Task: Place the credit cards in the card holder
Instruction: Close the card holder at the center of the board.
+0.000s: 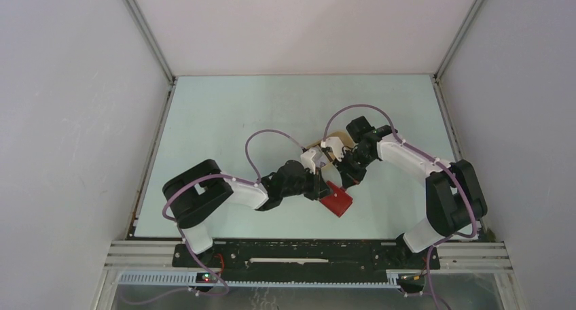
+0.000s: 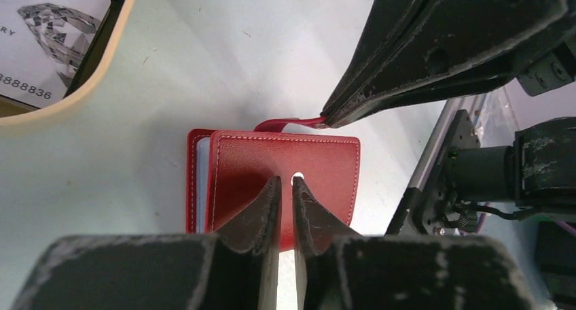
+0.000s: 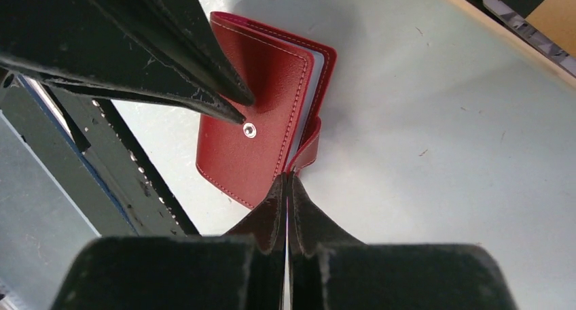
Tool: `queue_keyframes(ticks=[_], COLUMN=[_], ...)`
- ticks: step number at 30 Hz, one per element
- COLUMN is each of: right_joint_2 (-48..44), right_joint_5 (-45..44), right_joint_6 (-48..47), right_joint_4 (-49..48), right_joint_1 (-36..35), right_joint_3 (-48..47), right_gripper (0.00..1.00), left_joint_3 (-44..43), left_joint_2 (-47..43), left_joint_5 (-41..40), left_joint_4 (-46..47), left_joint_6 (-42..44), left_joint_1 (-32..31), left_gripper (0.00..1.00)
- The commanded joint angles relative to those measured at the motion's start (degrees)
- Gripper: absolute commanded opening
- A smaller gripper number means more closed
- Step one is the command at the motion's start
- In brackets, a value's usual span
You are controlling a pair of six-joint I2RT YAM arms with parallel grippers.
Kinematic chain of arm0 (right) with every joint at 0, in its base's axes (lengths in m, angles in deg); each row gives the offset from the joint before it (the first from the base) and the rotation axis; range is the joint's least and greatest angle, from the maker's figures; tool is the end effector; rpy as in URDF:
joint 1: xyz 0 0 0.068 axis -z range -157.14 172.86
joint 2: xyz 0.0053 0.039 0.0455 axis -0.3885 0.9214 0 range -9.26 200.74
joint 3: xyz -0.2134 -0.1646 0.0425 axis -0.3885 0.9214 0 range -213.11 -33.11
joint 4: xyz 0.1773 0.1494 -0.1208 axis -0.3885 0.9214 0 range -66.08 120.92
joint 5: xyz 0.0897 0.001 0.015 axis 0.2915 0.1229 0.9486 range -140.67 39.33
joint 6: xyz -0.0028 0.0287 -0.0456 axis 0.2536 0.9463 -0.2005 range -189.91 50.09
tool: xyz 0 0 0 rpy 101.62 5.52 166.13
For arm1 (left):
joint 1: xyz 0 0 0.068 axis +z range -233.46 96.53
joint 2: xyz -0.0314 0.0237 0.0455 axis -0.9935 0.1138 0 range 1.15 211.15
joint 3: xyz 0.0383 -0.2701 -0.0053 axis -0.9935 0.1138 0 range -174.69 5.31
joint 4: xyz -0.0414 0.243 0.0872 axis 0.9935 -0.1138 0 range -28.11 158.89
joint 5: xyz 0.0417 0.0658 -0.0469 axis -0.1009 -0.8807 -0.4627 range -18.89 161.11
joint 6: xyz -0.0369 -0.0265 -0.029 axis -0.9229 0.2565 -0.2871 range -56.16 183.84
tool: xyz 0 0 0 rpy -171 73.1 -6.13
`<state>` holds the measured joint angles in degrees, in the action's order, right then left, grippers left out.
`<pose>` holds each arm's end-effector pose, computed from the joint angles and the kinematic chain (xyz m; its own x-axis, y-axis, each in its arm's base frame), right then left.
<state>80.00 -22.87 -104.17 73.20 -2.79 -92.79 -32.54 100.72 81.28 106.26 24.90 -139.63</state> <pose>0.2449 0.1360 0.2052 -0.4695 -0.7780 -0.4174 -0.8816 0.3876 0.2692 0.1796 -0.2794 0.1415 -0.7488 0.0061 -0.6628 0.5613 0.5377 -0.6292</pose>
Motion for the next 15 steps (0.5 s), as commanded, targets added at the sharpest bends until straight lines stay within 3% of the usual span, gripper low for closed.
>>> queue_keyframes(ticks=[1, 6, 15], right_joint_2=[-0.3, 0.4, 1.1], right_joint_5=[-0.2, 1.4, 7.4], right_joint_6=[2.4, 4.1, 5.4], right_joint_4=[-2.1, -2.9, -4.2], right_joint_1=[-0.7, -0.2, 0.9], right_joint_3=[-1.6, -1.8, -1.6], right_gripper=[0.00, 0.00, 0.00], left_joint_3=[0.7, 3.2, 4.7], left_joint_2=[1.4, 2.6, 5.7], left_joint_5=[-0.2, 0.7, 0.3], left_joint_4=[4.4, 10.1, 12.3], left_joint_6=[-3.4, -7.3, -12.1], left_joint_1=[-0.3, 0.3, 1.8], left_gripper=[0.15, 0.10, 0.04])
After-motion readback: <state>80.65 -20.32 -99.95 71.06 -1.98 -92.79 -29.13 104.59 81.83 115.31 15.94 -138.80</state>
